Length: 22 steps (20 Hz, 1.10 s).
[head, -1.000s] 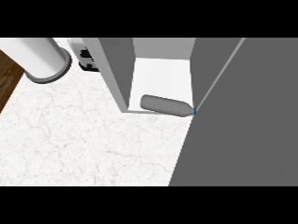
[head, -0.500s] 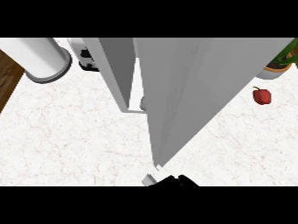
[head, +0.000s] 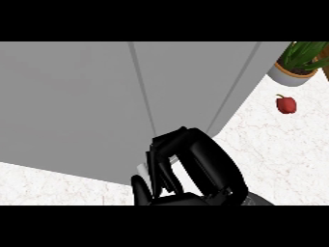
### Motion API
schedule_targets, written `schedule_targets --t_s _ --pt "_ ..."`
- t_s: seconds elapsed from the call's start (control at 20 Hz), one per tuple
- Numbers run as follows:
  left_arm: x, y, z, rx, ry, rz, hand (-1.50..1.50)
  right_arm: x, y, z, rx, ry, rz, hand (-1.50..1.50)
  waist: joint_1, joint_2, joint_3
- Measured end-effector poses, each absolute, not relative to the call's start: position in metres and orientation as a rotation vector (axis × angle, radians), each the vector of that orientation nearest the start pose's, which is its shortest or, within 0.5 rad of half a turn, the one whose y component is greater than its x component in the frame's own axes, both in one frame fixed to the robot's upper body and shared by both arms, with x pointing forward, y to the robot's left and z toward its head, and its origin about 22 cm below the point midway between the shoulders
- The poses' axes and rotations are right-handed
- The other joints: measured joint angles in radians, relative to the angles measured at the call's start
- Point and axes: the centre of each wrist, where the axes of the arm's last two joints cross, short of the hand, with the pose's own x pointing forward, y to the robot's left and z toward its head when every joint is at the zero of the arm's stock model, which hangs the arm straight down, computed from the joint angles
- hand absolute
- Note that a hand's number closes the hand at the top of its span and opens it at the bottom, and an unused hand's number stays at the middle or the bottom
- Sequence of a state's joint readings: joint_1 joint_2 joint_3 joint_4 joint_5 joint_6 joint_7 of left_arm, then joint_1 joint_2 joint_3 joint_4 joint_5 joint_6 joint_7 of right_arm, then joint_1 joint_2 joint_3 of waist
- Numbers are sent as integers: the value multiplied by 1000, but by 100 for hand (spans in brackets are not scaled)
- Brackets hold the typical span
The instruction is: Pick up the bottled water, place it into the cabinet and close the cabinet
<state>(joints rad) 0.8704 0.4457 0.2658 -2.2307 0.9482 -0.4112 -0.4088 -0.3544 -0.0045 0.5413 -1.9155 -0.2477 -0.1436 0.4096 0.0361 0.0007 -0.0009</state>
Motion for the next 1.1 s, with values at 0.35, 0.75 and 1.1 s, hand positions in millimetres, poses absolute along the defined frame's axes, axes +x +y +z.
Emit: schedule_targets --t_s 0.35,0.75,1.1 --pt "34 368 105 -342 -1994 248 -150 286 -91 162 707 -1624 348 150 -9 1 1" --pt "27 376 107 -330 -2004 256 -150 334 -102 159 733 -1578 405 150 -17 -8 4" --pt "21 380 111 -341 -2001 249 -150 349 -104 152 774 -1573 495 150 -22 -27 12"
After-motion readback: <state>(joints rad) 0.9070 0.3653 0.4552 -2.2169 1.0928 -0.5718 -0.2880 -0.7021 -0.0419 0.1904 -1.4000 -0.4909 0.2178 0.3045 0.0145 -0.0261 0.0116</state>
